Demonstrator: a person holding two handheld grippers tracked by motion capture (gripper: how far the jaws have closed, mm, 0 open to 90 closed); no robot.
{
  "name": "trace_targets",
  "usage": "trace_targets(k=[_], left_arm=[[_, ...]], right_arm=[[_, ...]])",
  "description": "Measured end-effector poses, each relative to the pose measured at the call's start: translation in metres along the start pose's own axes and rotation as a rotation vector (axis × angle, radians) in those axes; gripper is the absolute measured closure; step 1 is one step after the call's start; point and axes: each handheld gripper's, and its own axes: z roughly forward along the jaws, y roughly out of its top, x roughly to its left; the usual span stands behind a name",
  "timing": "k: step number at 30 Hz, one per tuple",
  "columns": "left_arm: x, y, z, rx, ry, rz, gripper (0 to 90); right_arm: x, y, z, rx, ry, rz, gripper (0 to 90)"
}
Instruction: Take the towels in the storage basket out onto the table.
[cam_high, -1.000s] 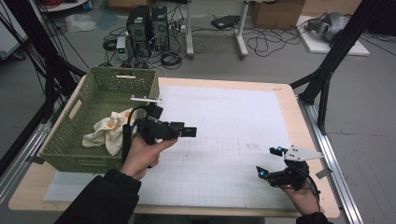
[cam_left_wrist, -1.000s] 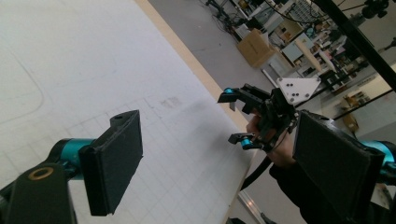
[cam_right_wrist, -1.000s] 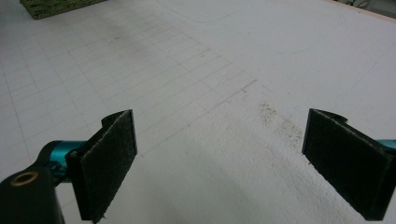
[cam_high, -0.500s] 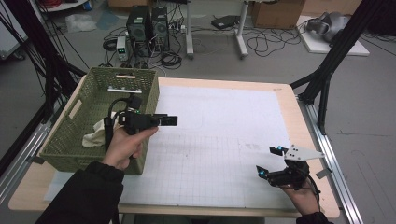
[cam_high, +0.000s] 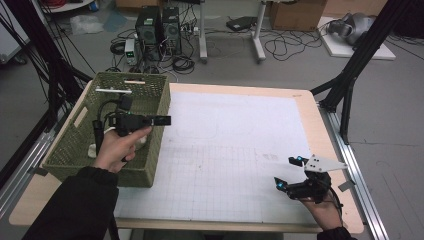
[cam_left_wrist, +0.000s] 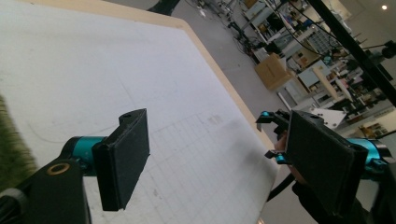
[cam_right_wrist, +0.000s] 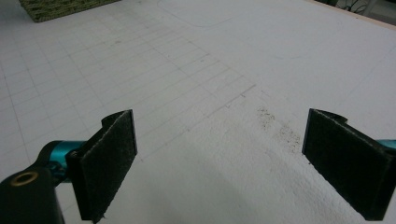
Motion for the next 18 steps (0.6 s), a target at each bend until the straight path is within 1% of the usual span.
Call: trace_targets(k=[2,3,4,6,12,15,18], left_arm=[[0.004,0.001,-0.004,0.004,0.016,0.004,22.8],[0.004,0.001,-0.004,0.004,0.016,0.004,22.9],[0.009,0.002,-0.008,-0.006,0.034,0.002,23.2],[0.013,0.003,-0.012,-0.014,0.050,-0.004,24.1],[0.023,0.004,-0.020,-0.015,0.102,0.000,24.7],[0.028,0.004,-0.023,-0.010,0.130,0.010,25.0],[0.032,0.004,-0.026,-0.004,0.172,0.017,26.2]], right_arm=[[0.000,0.000,0.000,0.000,0.001,0.003,9.1],[0.000,0.000,0.000,-0.001,0.002,0.002,9.1],[0.000,0.000,0.000,-0.001,0.002,0.003,9.1],[0.000,0.000,0.000,0.000,0.000,0.001,9.1],[0.000,0.000,0.001,-0.001,0.000,0.000,9.1],[0.000,0.000,0.001,0.001,0.001,0.001,9.2],[0.000,0.000,0.001,0.003,0.002,0.002,9.2]])
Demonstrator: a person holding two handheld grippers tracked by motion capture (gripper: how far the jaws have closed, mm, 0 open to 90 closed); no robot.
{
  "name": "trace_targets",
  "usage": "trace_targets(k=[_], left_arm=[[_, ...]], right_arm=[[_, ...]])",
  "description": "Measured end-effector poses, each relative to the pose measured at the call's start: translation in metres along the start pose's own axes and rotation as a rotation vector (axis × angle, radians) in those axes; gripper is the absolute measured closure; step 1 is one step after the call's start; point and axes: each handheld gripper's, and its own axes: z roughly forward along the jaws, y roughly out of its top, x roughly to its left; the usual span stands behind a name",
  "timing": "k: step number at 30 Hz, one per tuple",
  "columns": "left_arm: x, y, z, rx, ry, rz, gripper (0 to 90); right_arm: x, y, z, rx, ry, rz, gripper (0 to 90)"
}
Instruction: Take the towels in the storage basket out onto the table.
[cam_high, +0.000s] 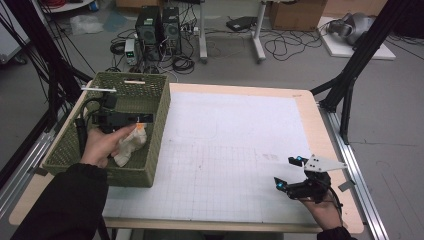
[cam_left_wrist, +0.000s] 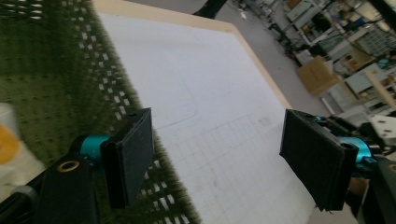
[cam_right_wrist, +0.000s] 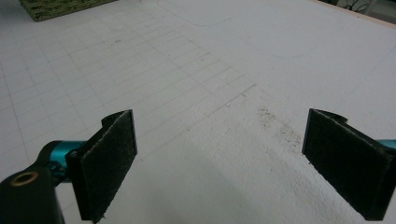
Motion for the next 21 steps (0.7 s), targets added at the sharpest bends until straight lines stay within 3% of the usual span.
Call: trace_targets(k=[2,3,8,15,21], left_arm=[[0.002,0.000,-0.001,0.003,0.012,0.003,27.2],[0.007,0.000,-0.003,0.003,0.059,0.008,28.8],[0.020,-0.001,-0.006,0.014,0.145,0.012,31.3],[0.031,-0.001,-0.010,0.026,0.226,0.031,35.3],[0.040,-0.002,-0.009,0.071,0.332,0.038,46.4]], right_arm=[[0.000,0.000,0.000,-0.003,-0.001,-0.002,9.1],[0.000,0.000,0.000,-0.003,-0.001,-0.002,9.1],[0.000,0.000,0.000,-0.005,0.001,-0.007,9.2],[0.000,0.000,0.000,-0.002,0.003,-0.003,9.2],[0.000,0.000,0.000,-0.002,0.004,-0.005,9.1]])
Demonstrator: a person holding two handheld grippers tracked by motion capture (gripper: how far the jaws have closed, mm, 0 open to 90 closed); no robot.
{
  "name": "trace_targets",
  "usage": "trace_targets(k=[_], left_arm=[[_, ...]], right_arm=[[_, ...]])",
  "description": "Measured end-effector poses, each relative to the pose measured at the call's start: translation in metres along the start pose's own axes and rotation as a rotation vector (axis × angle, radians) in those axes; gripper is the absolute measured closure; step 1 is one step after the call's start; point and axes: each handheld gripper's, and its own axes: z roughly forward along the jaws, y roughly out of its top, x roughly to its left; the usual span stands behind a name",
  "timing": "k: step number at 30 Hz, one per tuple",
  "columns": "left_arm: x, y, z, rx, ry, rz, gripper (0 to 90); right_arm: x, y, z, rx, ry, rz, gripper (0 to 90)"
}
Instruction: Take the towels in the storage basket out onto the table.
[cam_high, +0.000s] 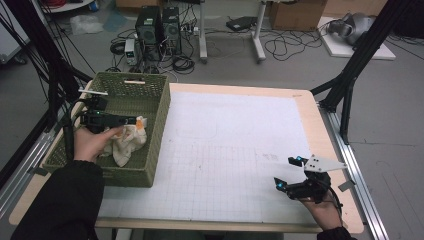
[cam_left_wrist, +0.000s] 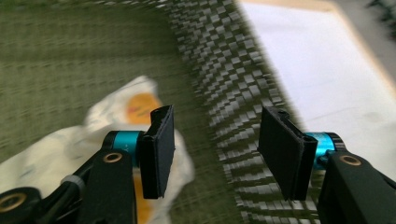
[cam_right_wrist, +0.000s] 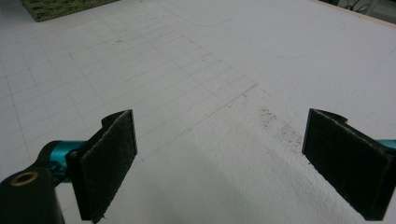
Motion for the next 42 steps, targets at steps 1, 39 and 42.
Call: trace_targets(k=[1,39,42], left_arm=[[0.001,-0.001,0.001,0.006,0.017,0.007,48.6],[0.011,-0.024,0.064,0.494,0.391,0.210,43.0],[0.007,-0.027,0.069,0.508,0.438,0.266,50.4]], right_arm=[[0.000,0.000,0.000,0.000,0.000,-0.002,9.1],[0.001,0.000,0.000,-0.001,0.014,-0.013,9.2],[0.002,0.001,0.000,0.000,0.016,-0.011,9.2]])
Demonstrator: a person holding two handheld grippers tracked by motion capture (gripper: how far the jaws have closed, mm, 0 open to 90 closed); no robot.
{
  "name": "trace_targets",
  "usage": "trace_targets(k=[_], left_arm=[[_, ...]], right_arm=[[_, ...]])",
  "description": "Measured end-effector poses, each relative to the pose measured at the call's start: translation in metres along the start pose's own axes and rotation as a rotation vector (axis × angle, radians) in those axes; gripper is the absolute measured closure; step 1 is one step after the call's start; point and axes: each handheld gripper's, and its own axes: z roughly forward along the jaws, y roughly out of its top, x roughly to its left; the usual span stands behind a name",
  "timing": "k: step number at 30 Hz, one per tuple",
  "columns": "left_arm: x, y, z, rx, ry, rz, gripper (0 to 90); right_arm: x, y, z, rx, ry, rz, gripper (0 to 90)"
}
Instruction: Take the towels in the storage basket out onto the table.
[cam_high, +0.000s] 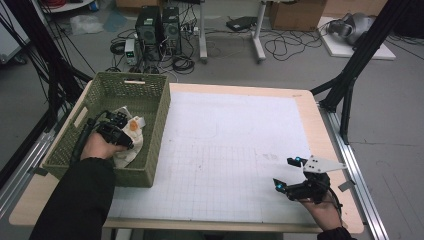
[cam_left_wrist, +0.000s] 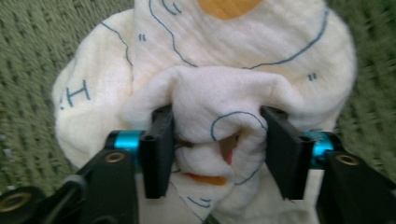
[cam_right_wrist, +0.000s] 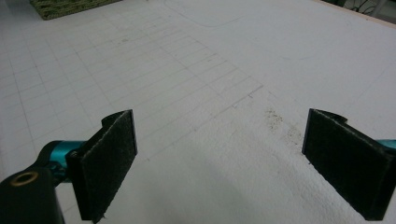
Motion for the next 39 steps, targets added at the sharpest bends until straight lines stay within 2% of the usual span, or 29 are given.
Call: trace_targets(k=[1,4,10,11,15,18,21,22,29,39], left_arm=[[-0.002,0.000,0.001,0.005,0.022,0.017,53.4],[-0.003,0.000,0.001,0.012,0.053,0.023,61.4],[-0.002,0.000,0.001,0.016,0.064,0.029,73.5],[0.000,0.000,0.000,0.017,0.042,0.015,75.0],[0.004,-0.001,-0.002,0.015,-0.001,-0.011,77.6],[0.010,-0.001,-0.005,-0.006,-0.067,-0.062,78.5],[0.013,-0.001,-0.008,-0.024,-0.112,-0.082,78.8],[0.014,-0.001,-0.010,-0.036,-0.131,-0.088,79.0],[0.019,-0.002,-0.022,-0.120,-0.192,-0.124,79.3],[0.033,-0.013,-0.048,-0.276,-0.291,-0.179,79.2]], right_arm=[[0.000,0.000,0.000,-0.001,-0.001,-0.001,9.2],[0.001,0.000,0.000,-0.002,0.002,-0.006,9.2],[0.002,0.000,0.000,0.001,0.007,-0.006,9.2],[0.002,0.000,0.000,0.001,0.008,-0.005,9.2],[0.002,0.000,0.000,0.002,0.009,-0.006,9.2],[0.001,0.000,0.000,-0.003,0.010,-0.007,9.2],[0.001,0.000,0.000,-0.005,0.010,-0.009,9.2],[0.001,0.000,-0.001,-0.004,0.010,-0.009,9.2],[0.000,0.000,-0.002,-0.009,0.011,0.000,9.2],[0.001,0.000,-0.001,-0.006,0.013,0.003,9.2]])
